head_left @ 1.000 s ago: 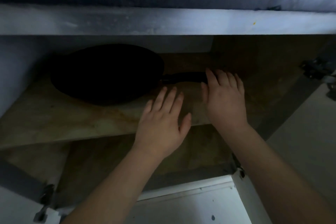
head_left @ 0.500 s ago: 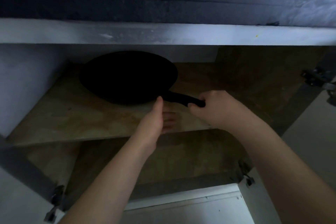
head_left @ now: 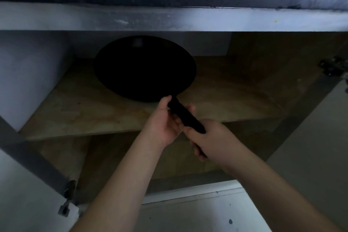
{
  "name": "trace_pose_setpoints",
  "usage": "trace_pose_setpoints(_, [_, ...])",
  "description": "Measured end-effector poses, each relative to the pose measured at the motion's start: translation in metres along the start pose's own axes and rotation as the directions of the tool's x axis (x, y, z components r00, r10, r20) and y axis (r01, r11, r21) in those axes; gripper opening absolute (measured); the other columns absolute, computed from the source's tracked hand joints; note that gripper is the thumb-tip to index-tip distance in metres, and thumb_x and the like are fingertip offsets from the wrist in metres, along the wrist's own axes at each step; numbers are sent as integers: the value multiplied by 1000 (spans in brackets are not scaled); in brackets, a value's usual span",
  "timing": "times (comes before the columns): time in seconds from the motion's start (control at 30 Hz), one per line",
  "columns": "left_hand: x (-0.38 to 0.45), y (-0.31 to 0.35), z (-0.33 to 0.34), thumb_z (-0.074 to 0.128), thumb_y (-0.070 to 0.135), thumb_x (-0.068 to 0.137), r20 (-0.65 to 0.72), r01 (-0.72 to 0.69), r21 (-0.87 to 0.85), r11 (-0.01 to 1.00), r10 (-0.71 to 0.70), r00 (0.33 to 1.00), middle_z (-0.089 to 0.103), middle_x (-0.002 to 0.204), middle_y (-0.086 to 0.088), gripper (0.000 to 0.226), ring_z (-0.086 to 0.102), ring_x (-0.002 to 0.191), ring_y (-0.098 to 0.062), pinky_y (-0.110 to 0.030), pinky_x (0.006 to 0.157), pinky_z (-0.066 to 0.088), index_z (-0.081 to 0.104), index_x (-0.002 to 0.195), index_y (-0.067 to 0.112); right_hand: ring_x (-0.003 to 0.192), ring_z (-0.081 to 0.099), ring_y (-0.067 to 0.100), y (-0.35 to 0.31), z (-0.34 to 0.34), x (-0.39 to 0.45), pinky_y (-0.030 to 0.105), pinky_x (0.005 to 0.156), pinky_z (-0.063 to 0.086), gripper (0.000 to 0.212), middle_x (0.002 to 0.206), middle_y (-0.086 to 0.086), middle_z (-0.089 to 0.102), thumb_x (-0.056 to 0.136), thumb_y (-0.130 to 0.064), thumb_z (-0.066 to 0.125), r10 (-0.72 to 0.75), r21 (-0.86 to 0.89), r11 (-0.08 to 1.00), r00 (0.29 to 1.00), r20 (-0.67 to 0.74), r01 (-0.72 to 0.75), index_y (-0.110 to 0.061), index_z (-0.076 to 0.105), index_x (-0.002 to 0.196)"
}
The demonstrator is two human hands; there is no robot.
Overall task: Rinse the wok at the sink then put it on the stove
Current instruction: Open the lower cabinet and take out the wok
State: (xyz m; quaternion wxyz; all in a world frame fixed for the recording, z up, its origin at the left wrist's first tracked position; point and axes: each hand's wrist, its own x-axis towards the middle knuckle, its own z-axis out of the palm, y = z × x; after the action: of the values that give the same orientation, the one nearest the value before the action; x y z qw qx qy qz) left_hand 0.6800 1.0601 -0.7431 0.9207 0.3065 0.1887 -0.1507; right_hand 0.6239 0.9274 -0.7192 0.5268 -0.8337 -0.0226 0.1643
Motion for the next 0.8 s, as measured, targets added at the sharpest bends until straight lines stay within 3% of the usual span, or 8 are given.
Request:
trace_pose_setpoints(0.17, [-9,-11,0,64,12,91,-28,15,-13,1000,-16,999,71,69,-15,13,70,64,-20,-34,67,61,62,85,0,52,59,9,1,17,-15,22,55,54,9,68,5,62,92,-19,60,138,88,985,984,109,-148,-9,61,94])
trace_pose_setpoints(0.3, [-10,-23,-7,62,14,92,-13,62,-20,998,-62,998,65,62,-7,15,65,52,-13,-25,53,58,62,83,2,55,61,12,11,28,-20,24,56,55,8,70,5,62,87,-11,59,244,136,955,960,139,-263,-8,61,94])
trace_pose_setpoints(0.37, [-10,-31,-12,63,16,92,-2,86,13,996,-86,996,62,62,-4,14,62,49,-11,-24,51,56,62,89,3,63,65,15,18,31,-22,27,61,58,11,76,7,65,86,-12,60,251,162,949,959,134,-271,-9,62,97])
trace_pose_setpoints(0.47, [-11,-42,-18,64,20,91,11,119,60,991,-120,993,61,62,-3,18,60,49,-10,-27,53,56,60,96,4,60,65,11,28,34,-26,23,57,54,10,76,4,68,88,-14,60,256,184,945,961,106,-272,-14,63,98])
trace_pose_setpoints(0.6, [-13,-47,-23,61,22,90,24,129,104,986,-132,991,49,56,2,25,50,45,-10,-23,49,50,52,69,13,49,55,9,40,42,-23,20,49,50,3,63,3,60,86,-12,61,291,146,943,954,68,-298,-10,62,88])
trace_pose_setpoints(0.7, [-11,-46,-26,61,22,88,6,189,65,980,-190,982,40,54,8,29,39,40,-7,-17,43,35,45,65,19,46,55,11,47,50,-22,21,46,48,5,59,6,61,85,-11,60,308,157,936,949,60,-314,-7,63,83])
trace_pose_setpoints(0.8, [-6,-48,-28,59,21,87,-22,178,101,979,-176,984,38,51,10,29,35,38,-6,-18,41,30,43,63,21,46,56,15,54,57,-22,23,46,45,15,53,7,61,84,-13,58,284,127,951,959,10,-283,-6,62,72])
